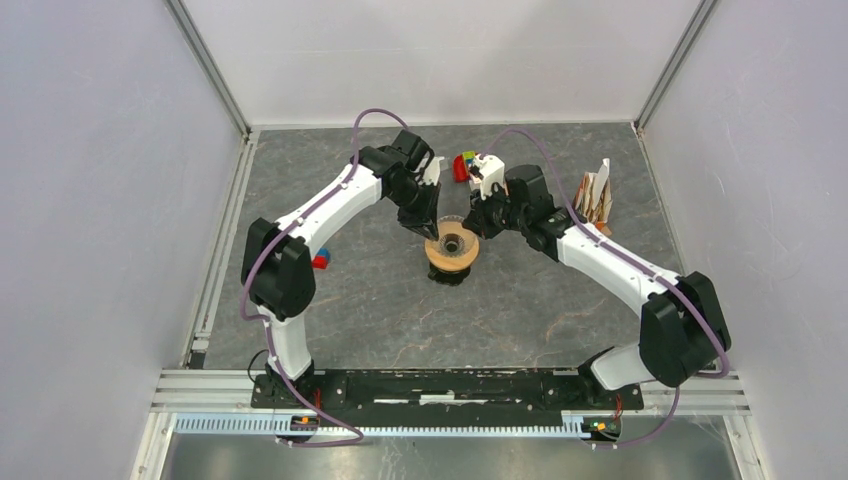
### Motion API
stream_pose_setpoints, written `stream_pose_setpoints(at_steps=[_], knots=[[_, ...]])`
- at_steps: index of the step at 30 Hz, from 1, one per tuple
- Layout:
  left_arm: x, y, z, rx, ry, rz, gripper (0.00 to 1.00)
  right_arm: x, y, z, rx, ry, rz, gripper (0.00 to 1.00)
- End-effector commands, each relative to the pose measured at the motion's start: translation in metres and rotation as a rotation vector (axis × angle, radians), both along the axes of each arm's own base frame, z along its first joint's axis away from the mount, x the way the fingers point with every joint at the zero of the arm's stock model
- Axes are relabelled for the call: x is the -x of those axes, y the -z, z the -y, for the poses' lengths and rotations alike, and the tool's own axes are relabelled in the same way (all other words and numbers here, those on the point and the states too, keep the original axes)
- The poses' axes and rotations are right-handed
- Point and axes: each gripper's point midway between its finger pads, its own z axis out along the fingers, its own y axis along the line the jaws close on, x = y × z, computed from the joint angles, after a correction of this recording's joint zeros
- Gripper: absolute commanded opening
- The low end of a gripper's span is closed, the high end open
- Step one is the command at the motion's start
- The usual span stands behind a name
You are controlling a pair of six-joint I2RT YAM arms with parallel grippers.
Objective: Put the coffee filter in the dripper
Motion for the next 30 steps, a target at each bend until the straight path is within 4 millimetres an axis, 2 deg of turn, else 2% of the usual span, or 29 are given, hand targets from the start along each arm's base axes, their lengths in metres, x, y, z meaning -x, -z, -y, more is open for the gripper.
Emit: stream_pose_setpoints(at_steps=[1, 3, 11, 24, 30], knots=[[0.014, 0.008, 0.028, 0.035, 0.113, -0.001, 0.14, 0.014, 0.035, 0.007, 0.12, -0.027, -0.093, 0.15], [0.013, 0.006, 0.028, 0.035, 0.113, 0.005, 0.19, 0.012, 0.033, 0.007, 0.121, -0.027, -0.091, 0.17], [0.011, -0.005, 0.028, 0.046, 0.115, 0.033, 0.25, 0.008, 0.026, 0.006, 0.113, -0.03, -0.086, 0.22], [0.002, -0.02, 0.015, 0.048, 0.088, 0.075, 0.41, -0.008, -0.008, 0.001, 0.093, -0.029, -0.04, 0.36], [-0.002, -0.029, 0.012, 0.066, 0.076, 0.089, 0.49, -0.012, -0.015, 0.002, 0.087, -0.024, -0.026, 0.39]])
